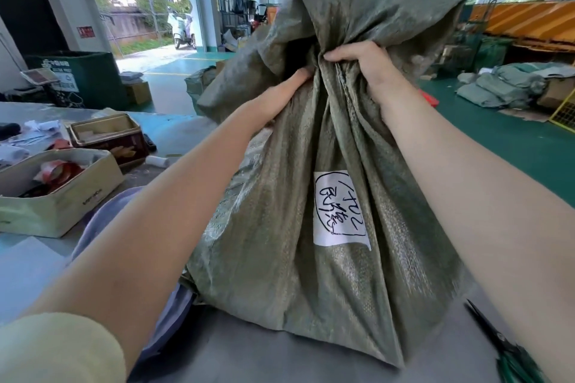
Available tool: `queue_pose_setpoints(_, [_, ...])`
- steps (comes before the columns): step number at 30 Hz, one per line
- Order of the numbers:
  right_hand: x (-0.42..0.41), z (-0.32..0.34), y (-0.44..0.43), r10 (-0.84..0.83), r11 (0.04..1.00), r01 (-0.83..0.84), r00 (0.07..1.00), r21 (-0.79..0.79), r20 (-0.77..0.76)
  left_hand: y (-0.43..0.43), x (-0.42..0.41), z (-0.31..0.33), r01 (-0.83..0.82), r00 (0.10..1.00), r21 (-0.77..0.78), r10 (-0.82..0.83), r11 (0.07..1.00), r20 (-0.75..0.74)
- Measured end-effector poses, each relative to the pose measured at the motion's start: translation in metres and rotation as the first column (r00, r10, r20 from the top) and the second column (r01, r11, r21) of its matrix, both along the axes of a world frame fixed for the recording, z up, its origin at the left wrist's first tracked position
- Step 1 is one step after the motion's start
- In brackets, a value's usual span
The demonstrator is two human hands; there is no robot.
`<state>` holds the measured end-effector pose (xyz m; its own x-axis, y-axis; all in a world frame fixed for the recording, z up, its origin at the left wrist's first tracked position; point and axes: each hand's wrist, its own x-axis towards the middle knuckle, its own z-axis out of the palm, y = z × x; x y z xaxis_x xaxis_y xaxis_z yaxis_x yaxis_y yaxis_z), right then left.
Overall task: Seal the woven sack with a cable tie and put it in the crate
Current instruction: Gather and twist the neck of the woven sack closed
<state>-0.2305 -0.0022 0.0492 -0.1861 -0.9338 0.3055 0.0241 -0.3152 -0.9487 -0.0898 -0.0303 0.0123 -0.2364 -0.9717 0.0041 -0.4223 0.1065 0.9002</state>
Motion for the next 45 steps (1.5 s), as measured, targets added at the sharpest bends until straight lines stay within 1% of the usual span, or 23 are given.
queue_pose_setpoints(2, [-0.005,0.002,0.002,0.056,0.997,-0.056,0.998,0.044,-0.007,-0.002,-0.005,0.004,-0.118,0.990,-0.082,0.111,0.990,-0.083])
queue_pose_setpoints(5, [-0.015,0.005,0.003,0.146,0.986,-0.146,0.989,0.074,0.012,-0.001,-0.011,0.012,0.060,0.966,-0.136,-0.092,0.989,-0.242])
queue_pose_setpoints(6, [-0.017,0.007,0.005,0.164,0.984,-0.163,0.987,0.072,0.002,0.002,-0.014,0.015,0.082,0.937,-0.154,-0.129,0.985,-0.324])
queue_pose_setpoints(8, [-0.018,0.006,0.002,0.092,0.994,-0.087,0.992,0.066,-0.081,0.004,-0.018,0.021,0.026,0.905,-0.163,-0.093,0.986,-0.415])
queue_pose_setpoints(11, [-0.027,0.000,-0.004,-0.001,0.995,0.033,0.952,0.099,-0.306,0.000,-0.022,0.025,-0.129,0.955,-0.203,0.066,0.971,-0.288])
queue_pose_setpoints(13, [-0.039,-0.004,-0.005,0.143,0.965,-0.037,0.904,0.259,-0.403,-0.005,-0.020,0.025,-0.202,0.952,-0.228,0.136,0.953,-0.276])
queue_pose_setpoints(15, [-0.045,-0.011,-0.001,0.361,0.876,-0.163,0.844,0.453,-0.396,-0.005,-0.019,0.026,-0.207,0.945,-0.232,0.133,0.950,-0.297])
queue_pose_setpoints(16, [-0.045,-0.014,0.001,0.432,0.836,-0.205,0.818,0.509,-0.380,-0.005,-0.020,0.026,-0.199,0.947,-0.232,0.125,0.952,-0.297])
queue_pose_setpoints(18, [-0.041,-0.023,0.004,0.466,0.815,-0.221,0.799,0.536,-0.379,-0.002,-0.027,0.029,-0.153,0.964,-0.244,0.089,0.958,-0.252])
queue_pose_setpoints(21, [-0.021,-0.027,0.005,0.400,0.855,-0.252,0.876,0.452,-0.269,0.004,-0.029,0.037,-0.123,0.969,-0.264,0.059,0.957,-0.239])
queue_pose_setpoints(23, [-0.008,-0.029,0.000,0.275,0.933,-0.176,0.912,0.314,-0.306,0.002,-0.025,0.040,-0.121,0.975,-0.292,0.058,0.949,-0.214])
queue_pose_setpoints(26, [0.010,-0.028,0.003,0.128,0.987,-0.047,0.800,0.151,-0.586,0.001,-0.016,0.036,-0.117,0.993,-0.365,0.095,0.924,-0.077])
queue_pose_setpoints(28, [0.014,-0.026,-0.005,0.115,0.989,-0.016,0.722,0.149,-0.682,-0.002,-0.007,0.031,-0.126,0.992,-0.356,0.110,0.926,-0.066])
queue_pose_setpoints(32, [0.008,-0.025,-0.017,0.135,0.985,-0.004,0.642,0.173,-0.755,0.004,0.021,0.026,0.047,0.993,-0.160,-0.063,0.986,-0.097])
queue_pose_setpoints(33, [0.005,-0.025,-0.018,0.131,0.987,-0.012,0.635,0.160,-0.762,0.007,0.027,0.023,0.126,0.991,-0.082,-0.128,0.989,-0.028])
queue_pose_setpoints(34, [0.002,-0.027,-0.018,0.131,0.989,-0.032,0.634,0.143,-0.763,0.015,0.030,0.017,0.192,0.973,0.017,-0.192,0.981,0.130])
queue_pose_setpoints(35, [0.002,-0.028,-0.017,0.156,0.987,-0.071,0.638,0.144,-0.754,0.021,0.033,0.011,0.219,0.930,0.121,-0.245,0.968,0.274])
queue_pose_setpoints(36, [-0.001,-0.032,-0.016,0.169,0.986,-0.105,0.646,0.133,-0.745,0.024,0.033,0.001,0.233,0.896,0.160,-0.275,0.959,0.347])
queue_pose_setpoints(37, [0.001,-0.034,-0.017,0.178,0.984,-0.126,0.642,0.126,-0.746,0.026,0.033,-0.008,0.242,0.898,0.138,-0.276,0.960,0.343])
queue_pose_setpoints(38, [0.002,-0.035,-0.017,0.171,0.985,-0.128,0.644,0.115,-0.745,0.024,0.031,-0.018,0.229,0.932,0.078,-0.242,0.970,0.269])
queue_pose_setpoints(41, [0.009,-0.029,-0.019,0.151,0.989,-0.110,0.680,0.104,-0.717,0.024,0.022,-0.031,0.026,0.999,-0.090,-0.023,0.996,0.034])
queue_pose_setpoints(43, [0.014,-0.022,-0.031,0.103,0.992,-0.019,0.712,0.127,-0.694,0.016,0.019,-0.030,-0.072,0.997,-0.160,0.065,0.984,-0.044])
queue_pose_setpoints(45, [0.024,-0.010,-0.031,0.107,0.980,0.029,0.755,0.196,-0.647,0.009,0.017,-0.024,-0.105,0.994,-0.219,0.095,0.970,-0.058])
